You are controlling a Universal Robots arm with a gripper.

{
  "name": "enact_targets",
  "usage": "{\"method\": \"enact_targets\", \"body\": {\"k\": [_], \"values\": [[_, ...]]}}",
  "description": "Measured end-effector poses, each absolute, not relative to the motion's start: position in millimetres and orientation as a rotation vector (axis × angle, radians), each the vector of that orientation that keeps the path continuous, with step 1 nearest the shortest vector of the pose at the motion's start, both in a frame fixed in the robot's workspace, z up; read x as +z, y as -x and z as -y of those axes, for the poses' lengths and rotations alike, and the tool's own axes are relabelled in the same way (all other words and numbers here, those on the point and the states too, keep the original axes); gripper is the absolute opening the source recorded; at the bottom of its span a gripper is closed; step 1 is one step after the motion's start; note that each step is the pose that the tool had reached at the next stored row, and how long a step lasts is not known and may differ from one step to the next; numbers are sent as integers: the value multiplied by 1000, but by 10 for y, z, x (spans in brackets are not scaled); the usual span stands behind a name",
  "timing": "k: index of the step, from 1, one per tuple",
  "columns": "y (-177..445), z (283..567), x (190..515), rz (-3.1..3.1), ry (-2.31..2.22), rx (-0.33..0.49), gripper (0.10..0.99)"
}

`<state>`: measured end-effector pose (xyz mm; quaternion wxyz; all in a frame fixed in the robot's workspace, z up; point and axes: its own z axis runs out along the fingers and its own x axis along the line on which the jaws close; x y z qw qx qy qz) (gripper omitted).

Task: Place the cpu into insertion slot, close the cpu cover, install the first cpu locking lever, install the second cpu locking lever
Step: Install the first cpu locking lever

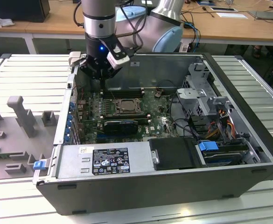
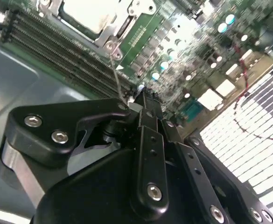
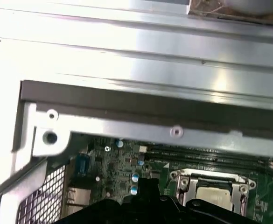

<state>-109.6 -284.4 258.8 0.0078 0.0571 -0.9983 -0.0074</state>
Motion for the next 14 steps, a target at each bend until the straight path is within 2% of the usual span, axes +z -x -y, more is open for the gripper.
{"method": "enact_targets", "body": {"k": [14], "values": [[545, 2830, 2522, 3121, -173, -28, 106]]}}
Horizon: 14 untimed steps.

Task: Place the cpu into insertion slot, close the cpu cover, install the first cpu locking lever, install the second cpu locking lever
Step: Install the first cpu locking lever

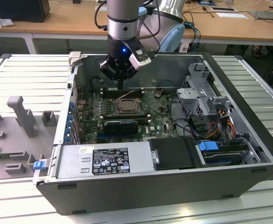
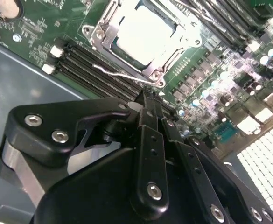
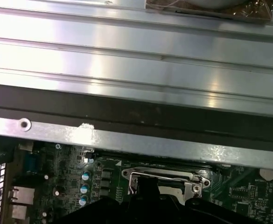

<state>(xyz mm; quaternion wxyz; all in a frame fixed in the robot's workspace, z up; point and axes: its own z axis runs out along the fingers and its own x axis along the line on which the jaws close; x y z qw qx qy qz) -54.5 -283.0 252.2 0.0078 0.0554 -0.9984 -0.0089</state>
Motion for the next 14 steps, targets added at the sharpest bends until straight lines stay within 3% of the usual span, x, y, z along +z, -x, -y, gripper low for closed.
{"method": "enact_targets", "body": {"k": [3, 14], "values": [[544, 2831, 2498, 3124, -148, -75, 106], [426, 2826, 2324, 3133, -108, -103, 106]]}}
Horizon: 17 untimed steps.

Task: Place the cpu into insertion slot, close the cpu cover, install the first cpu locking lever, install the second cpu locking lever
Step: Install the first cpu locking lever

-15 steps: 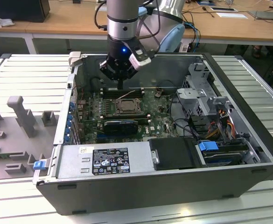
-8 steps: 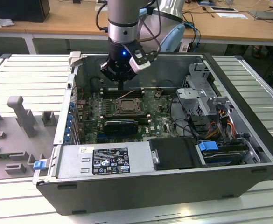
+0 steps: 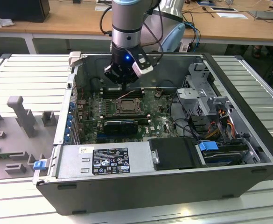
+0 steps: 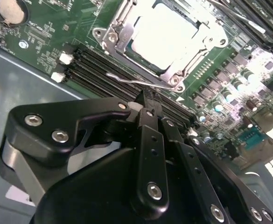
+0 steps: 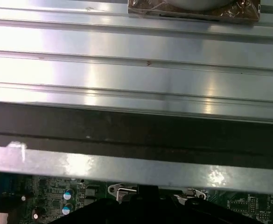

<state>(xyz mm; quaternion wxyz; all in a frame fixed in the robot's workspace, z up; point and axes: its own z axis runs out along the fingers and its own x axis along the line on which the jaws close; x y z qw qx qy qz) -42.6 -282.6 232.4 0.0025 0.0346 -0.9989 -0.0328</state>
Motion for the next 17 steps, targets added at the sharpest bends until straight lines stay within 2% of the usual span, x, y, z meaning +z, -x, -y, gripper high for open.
{"method": "enact_targets", "body": {"k": [17], "values": [[286, 2803, 2190, 3143, -95, -104, 106]]}}
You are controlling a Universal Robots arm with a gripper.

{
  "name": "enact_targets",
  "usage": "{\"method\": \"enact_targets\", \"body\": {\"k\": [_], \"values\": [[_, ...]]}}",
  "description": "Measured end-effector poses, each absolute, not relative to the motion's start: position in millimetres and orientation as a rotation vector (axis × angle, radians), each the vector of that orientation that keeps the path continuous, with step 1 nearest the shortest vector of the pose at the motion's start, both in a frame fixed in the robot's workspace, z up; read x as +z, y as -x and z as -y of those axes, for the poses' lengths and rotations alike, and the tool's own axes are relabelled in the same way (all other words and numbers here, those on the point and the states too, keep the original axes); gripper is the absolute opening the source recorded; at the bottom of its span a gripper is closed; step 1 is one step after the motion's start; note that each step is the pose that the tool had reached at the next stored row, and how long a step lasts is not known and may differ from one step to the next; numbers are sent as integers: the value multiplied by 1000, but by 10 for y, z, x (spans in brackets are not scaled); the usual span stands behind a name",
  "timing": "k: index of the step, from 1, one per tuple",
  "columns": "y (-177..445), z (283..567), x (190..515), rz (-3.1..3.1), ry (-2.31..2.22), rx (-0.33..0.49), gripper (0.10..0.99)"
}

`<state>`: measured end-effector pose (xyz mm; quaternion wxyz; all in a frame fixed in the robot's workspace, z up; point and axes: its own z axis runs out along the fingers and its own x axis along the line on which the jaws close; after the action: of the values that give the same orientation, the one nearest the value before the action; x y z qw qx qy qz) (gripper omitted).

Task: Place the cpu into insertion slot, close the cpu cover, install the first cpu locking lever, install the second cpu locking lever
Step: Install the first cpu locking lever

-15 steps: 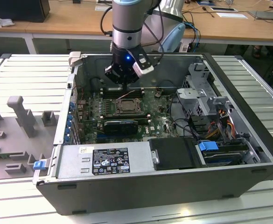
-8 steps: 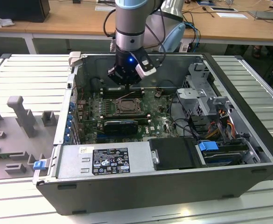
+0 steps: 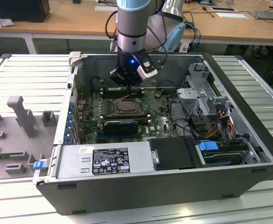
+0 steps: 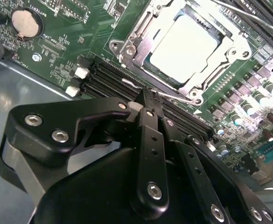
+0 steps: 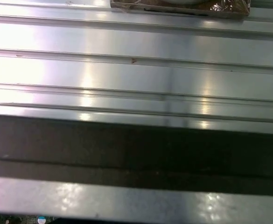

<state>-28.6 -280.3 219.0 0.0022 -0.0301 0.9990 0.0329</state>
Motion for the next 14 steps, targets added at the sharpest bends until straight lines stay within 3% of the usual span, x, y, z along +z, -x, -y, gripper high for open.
{"method": "enact_targets", "body": {"k": [14], "values": [[177, 2805, 2102, -3133, 89, 103, 106]]}}
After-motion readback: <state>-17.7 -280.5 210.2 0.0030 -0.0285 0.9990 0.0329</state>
